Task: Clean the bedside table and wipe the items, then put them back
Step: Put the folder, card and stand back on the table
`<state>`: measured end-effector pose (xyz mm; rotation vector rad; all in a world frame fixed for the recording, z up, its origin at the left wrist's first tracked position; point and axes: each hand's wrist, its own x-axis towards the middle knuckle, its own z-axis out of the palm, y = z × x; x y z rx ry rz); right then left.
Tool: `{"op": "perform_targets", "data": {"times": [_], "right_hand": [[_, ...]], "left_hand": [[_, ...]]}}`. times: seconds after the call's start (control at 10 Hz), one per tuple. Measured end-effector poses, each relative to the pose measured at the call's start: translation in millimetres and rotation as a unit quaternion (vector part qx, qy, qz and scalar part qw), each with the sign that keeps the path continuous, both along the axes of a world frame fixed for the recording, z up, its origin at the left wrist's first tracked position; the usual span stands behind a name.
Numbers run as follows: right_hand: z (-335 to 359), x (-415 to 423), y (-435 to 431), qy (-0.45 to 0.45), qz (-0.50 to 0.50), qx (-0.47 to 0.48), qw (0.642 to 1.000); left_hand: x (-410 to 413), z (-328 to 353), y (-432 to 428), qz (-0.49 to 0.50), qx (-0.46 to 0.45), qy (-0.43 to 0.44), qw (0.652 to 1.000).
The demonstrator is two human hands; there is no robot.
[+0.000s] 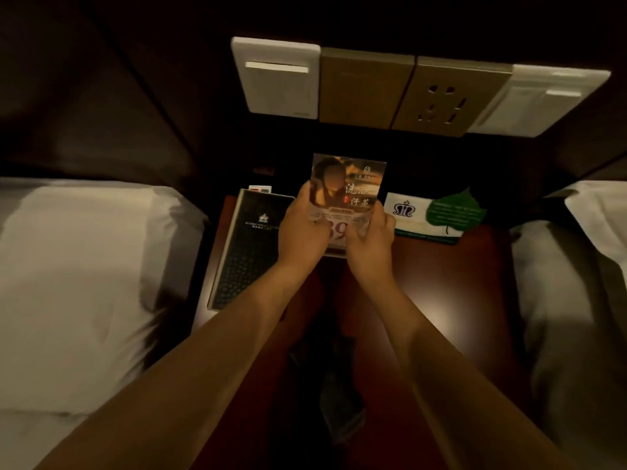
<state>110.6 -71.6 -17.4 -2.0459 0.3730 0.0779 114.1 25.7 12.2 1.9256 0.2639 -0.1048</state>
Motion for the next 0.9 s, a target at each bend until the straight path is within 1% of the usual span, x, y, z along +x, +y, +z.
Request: {"op": "perform_targets", "data": {"times": [0.1, 0.2, 0.4, 0.6, 0.7, 0.9], "right_hand": [[-13, 9, -7, -0.005, 0.006, 0.006, 1.000], [-24, 19, -8, -0.025, 0.024, -0.009, 0.999], [-44, 28, -2, -0.079, 0.036, -0.023, 0.996], [-56, 34, 2, -0.089, 0.032, -0.020, 0.995], [-56, 34, 2, -0.084, 0.033, -0.019, 0.996], [-47, 31, -2, -0.093, 0.030, -0.024, 0.995]], "left_hand": [[13, -15, -6, 0.001, 0.001, -0.001, 1.000], [25, -31, -8, 0.011, -0.013, -0.017, 1.000], [36, -52, -4, 0.027, -0.033, -0.065, 0.997], [35, -76, 0, 0.005, -0.030, -0.052, 0.998], [36, -78, -1, 0.002, -0.020, -0.034, 0.999], [35, -69, -1, -0.001, -0.015, -0.039, 0.999]]}}
